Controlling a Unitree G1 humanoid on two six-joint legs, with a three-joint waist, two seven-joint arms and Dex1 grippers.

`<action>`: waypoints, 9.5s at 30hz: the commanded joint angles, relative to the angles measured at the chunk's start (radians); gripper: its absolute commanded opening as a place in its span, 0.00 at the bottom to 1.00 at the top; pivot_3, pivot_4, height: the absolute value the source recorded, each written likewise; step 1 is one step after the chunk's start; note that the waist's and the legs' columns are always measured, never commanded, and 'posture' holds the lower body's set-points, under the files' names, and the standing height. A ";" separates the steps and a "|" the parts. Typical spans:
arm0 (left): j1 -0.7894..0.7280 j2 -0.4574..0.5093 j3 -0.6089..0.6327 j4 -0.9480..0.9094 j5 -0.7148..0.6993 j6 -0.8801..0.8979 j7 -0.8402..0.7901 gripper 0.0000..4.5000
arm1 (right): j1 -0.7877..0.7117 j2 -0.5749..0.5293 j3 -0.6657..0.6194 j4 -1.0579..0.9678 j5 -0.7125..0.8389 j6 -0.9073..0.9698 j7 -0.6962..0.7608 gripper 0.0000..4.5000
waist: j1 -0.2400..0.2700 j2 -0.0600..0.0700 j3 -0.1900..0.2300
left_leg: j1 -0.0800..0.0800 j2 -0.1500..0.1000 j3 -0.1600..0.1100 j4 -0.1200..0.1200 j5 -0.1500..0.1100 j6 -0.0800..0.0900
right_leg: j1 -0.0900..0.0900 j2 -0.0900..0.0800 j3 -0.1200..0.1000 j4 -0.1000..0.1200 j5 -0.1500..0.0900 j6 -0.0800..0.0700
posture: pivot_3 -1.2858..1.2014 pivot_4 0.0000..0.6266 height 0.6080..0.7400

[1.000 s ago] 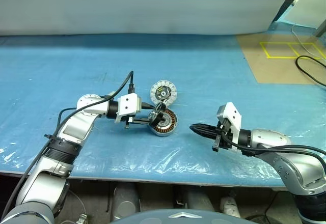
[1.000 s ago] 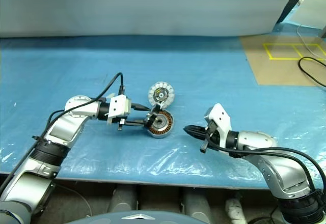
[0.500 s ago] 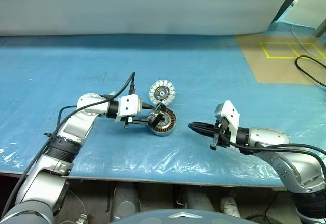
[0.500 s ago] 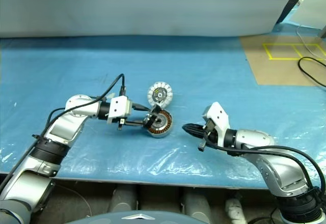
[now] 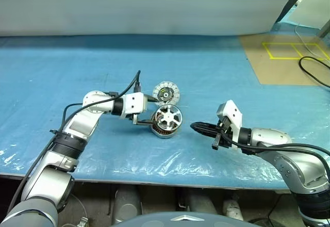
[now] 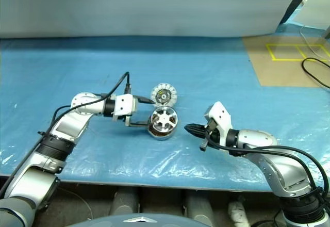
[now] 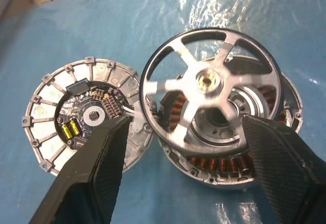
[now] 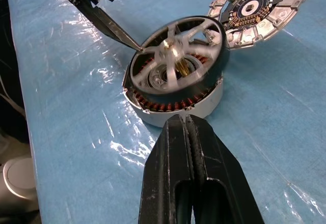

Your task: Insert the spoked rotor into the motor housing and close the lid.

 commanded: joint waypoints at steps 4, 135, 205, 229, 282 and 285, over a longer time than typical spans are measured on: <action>-0.001 0.018 0.029 -0.024 -0.015 -0.005 0.015 0.79 | -0.017 -0.003 -0.021 -0.027 0.020 0.001 0.003 0.00 | 0.001 0.000 0.000 | 0.000 0.000 0.000 0.000 0.000 0.000 | 0.000 0.000 0.000 0.000 0.000 0.000 | 0.52 0.24 1.00; -0.240 -0.025 0.005 -0.075 -0.079 0.081 -0.186 0.32 | -0.099 -0.012 -0.025 -0.033 0.038 0.085 0.020 0.00 | 0.003 0.003 0.003 | -0.007 -0.016 -0.016 -0.002 0.001 0.002 | 0.008 -0.015 -0.009 -0.009 0.002 0.010 | 0.52 0.24 1.00; -0.068 0.006 -0.042 0.055 -0.009 0.076 -0.132 0.32 | 0.119 0.030 -0.007 0.004 -0.077 -0.131 0.031 0.00 | 0.000 0.005 0.003 | -0.011 -0.016 -0.017 -0.002 0.004 0.006 | 0.008 -0.015 -0.011 -0.009 0.002 0.010 | 0.52 0.24 1.00; -0.131 -0.059 -0.017 0.069 -0.029 0.071 -0.093 0.32 | 0.066 0.024 -0.006 0.057 -0.087 -0.114 0.034 0.00 | 0.001 0.005 0.003 | -0.010 -0.016 -0.017 -0.002 0.004 0.006 | 0.007 -0.015 -0.012 -0.010 0.002 0.010 | 0.52 0.24 1.00; 0.236 -0.039 0.193 -0.384 -0.287 0.381 0.213 0.60 | -0.059 -0.191 -0.103 0.213 0.013 -0.019 0.267 0.71 | -0.004 0.005 0.003 | -0.010 -0.015 -0.017 -0.001 0.004 0.008 | 0.008 -0.016 -0.012 -0.009 0.002 0.009 | 0.52 0.24 1.00; 0.225 -0.046 0.183 -0.369 -0.276 0.366 0.220 0.60 | -0.106 -0.155 -0.113 0.279 -0.048 -0.094 0.216 0.71 | -0.004 0.005 0.003 | -0.010 -0.015 -0.017 -0.001 0.004 0.008 | 0.008 -0.015 -0.012 -0.009 0.002 0.009 | 0.52 0.24 1.00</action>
